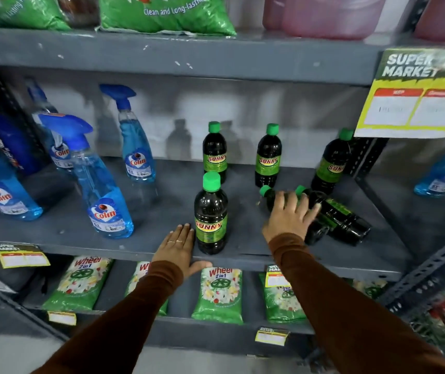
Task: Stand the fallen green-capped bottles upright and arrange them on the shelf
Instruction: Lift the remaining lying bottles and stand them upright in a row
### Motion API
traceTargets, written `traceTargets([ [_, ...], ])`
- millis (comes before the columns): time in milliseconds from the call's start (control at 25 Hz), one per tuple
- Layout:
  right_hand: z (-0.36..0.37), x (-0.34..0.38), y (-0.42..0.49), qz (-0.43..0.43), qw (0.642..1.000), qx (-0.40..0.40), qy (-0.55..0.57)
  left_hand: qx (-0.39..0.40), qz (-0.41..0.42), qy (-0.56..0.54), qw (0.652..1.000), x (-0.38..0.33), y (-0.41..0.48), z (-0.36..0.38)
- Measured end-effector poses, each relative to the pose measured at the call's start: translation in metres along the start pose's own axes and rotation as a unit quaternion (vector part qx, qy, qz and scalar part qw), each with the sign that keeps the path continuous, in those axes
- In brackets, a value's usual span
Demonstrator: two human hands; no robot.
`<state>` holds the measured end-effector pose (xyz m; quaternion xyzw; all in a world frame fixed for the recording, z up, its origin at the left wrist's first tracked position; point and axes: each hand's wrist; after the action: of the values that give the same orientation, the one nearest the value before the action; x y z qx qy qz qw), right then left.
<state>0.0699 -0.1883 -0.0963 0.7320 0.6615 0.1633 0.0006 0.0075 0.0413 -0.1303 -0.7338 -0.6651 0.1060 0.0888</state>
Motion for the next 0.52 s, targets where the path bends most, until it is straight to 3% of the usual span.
traceTargets([
  [80, 0.001, -0.004, 0.009, 0.093, 0.995, 0.036, -0.028, -0.002, -0.004, 0.003, 1.0, 0.0, 0.0, 0.0],
  [160, 0.001, -0.008, 0.015, 0.11, 0.992, 0.054, -0.007, -0.002, -0.01, 0.0, 1.0, -0.002, 0.001, 0.0],
  [400, 0.002, -0.006, 0.016, 0.024, 0.996, 0.029, 0.076, 0.007, -0.016, -0.004, 1.0, -0.001, 0.003, 0.001],
  [520, 0.004, -0.007, 0.012, -0.019, 0.972, -0.05, 0.227, 0.008, -0.015, -0.008, 1.0, -0.001, 0.002, 0.002],
])
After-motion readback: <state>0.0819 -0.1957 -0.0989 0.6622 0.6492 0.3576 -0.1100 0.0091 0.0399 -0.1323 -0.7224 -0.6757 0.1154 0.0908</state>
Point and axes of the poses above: each hand's wrist, its own y-axis towards the middle knuckle, its own z-axis out of the palm, x = y × z, and after that the axes turned 12 degrees about x, right-handed
